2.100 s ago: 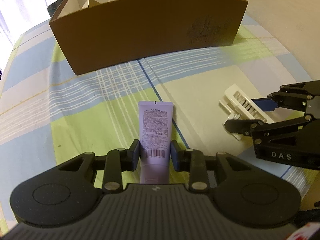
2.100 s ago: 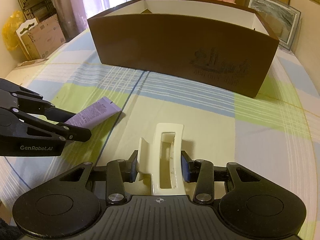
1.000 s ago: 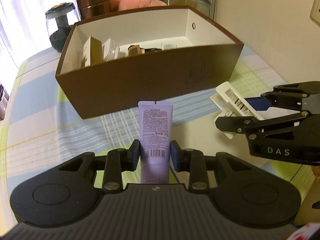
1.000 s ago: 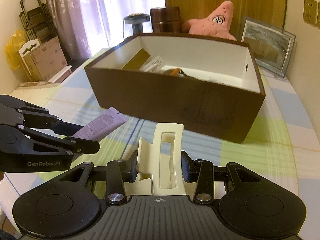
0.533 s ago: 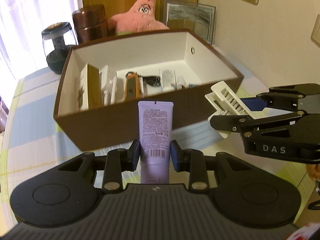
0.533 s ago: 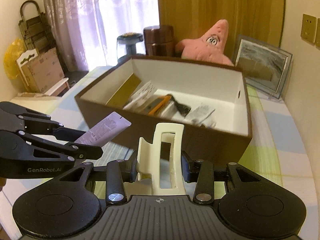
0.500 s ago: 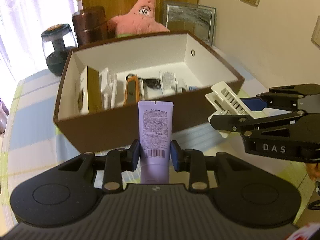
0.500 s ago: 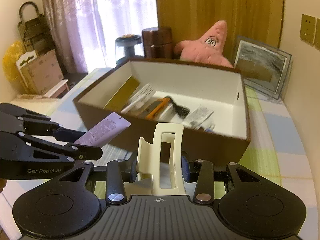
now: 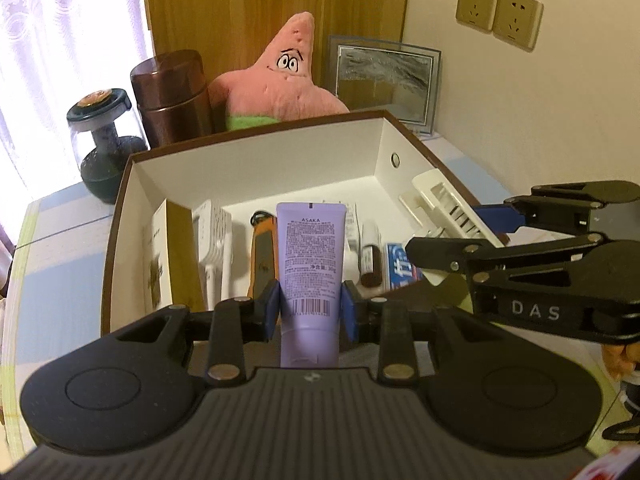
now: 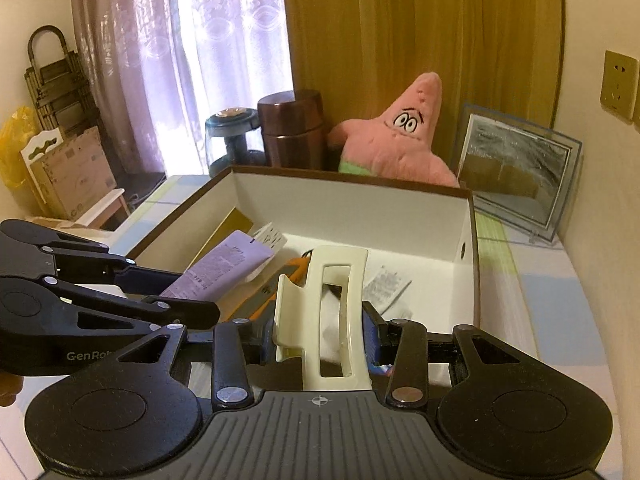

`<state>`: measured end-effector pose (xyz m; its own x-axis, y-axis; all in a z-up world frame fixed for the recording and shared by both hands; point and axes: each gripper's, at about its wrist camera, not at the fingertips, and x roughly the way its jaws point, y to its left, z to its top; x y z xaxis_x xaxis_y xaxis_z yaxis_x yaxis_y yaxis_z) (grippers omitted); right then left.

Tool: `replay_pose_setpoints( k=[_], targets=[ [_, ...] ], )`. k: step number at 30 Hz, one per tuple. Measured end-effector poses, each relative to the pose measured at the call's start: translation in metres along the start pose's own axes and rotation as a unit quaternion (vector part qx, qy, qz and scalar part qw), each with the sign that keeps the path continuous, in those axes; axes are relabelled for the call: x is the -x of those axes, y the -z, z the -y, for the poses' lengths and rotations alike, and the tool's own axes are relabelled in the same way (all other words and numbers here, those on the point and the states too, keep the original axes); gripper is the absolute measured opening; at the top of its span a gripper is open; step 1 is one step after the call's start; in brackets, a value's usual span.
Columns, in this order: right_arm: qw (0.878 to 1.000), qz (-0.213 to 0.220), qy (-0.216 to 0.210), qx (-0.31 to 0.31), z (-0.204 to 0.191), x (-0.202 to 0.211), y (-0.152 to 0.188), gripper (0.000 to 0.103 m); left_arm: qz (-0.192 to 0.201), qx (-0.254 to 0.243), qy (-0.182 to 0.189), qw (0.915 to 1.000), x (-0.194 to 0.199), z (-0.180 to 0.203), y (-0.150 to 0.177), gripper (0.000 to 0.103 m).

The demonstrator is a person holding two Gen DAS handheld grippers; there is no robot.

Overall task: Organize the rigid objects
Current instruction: 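Carry the tube and claw clip over the brown box and lower them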

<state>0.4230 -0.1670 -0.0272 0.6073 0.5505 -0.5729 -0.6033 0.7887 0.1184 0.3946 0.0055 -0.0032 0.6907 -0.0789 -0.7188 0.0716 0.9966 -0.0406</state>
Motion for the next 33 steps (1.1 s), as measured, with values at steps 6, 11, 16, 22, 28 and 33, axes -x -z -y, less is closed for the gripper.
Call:
replay_pose_setpoints(
  k=[6, 11, 16, 22, 28, 33],
  targets=[
    [1.000, -0.002, 0.007, -0.015, 0.017, -0.018, -0.016, 0.039, -0.004, 0.003, 0.003, 1.0000, -0.020, -0.003, -0.020, 0.027],
    [1.000, -0.008, 0.016, -0.026, 0.033, -0.035, -0.027, 0.039, -0.011, 0.002, 0.003, 0.9999, -0.039, -0.005, -0.037, 0.027],
    [0.999, -0.019, 0.023, -0.034, 0.047, -0.054, -0.033, 0.039, -0.019, -0.003, 0.002, 0.9998, -0.059, -0.007, -0.050, 0.027],
    [0.998, -0.037, 0.031, -0.034, 0.059, -0.077, -0.035, 0.039, -0.033, -0.007, 0.002, 0.9994, -0.083, -0.009, -0.059, 0.027],
    [0.997, -0.053, 0.038, -0.032, 0.070, -0.097, -0.039, 0.039, -0.052, 0.000, 0.006, 0.9986, -0.111, -0.010, -0.066, 0.027],
    [0.997, -0.061, 0.044, -0.027, 0.076, -0.111, -0.045, 0.039, -0.061, 0.003, 0.009, 0.9981, -0.132, -0.010, -0.072, 0.027]
  ],
)
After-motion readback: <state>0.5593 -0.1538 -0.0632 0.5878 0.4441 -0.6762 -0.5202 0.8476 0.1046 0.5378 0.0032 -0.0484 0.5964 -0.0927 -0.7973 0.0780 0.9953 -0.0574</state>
